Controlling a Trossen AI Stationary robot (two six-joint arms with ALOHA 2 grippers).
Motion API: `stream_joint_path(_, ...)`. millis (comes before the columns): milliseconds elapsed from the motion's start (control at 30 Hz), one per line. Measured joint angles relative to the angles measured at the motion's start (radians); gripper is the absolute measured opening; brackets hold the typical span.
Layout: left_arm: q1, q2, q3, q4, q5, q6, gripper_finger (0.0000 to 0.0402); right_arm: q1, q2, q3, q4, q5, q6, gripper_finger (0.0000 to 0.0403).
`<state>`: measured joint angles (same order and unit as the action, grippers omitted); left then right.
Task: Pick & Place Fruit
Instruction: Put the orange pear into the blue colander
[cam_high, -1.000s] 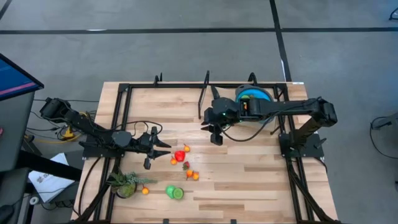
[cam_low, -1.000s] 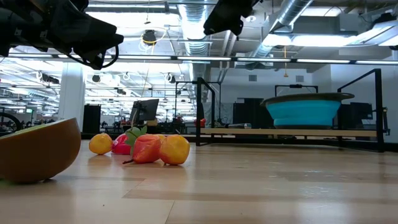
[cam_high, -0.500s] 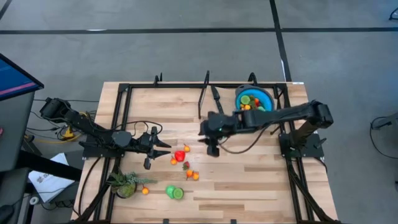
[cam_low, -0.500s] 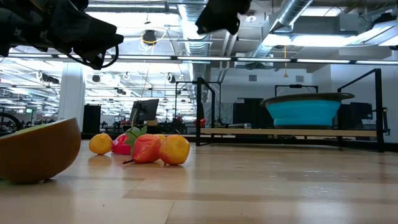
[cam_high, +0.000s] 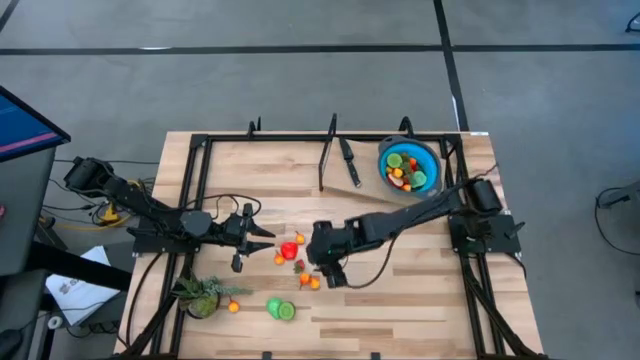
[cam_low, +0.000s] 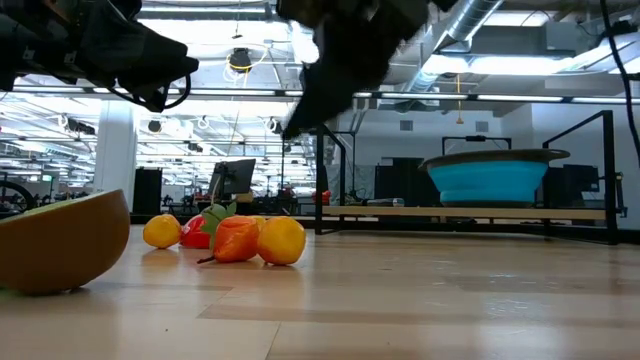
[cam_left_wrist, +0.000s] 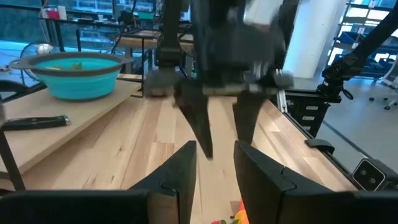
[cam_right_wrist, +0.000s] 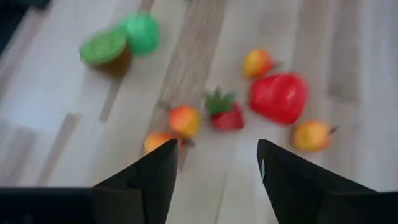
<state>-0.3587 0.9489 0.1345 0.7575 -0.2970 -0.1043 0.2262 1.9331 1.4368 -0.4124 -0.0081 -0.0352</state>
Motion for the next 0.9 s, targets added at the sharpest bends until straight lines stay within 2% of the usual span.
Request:
stream_joint_path(400,0.0,0.0,0.0,0.0,0.001,-0.005,0.0103,0.089,0.169,0.0,0.1,-0.022,0.001,0.0194)
stream_joint_path(667,0.0,0.0,0.0,0.0,0.001,-0.011,0.0103,0.109,0.218,-0.001,0.157,-0.02,0.001,0.0193)
stream_joint_path(767,0.0,0.0,0.0,0.0,0.002,-0.015,0.0103,0.107,0.216,0.0,0.155,0.0,0.019,0.0176)
stream_joint_path(900,0.0,0.0,0.0,0.0,0.002,-0.016,0.0103,0.098,0.216,0.0,0.155,0.006,0.028,0.0134)
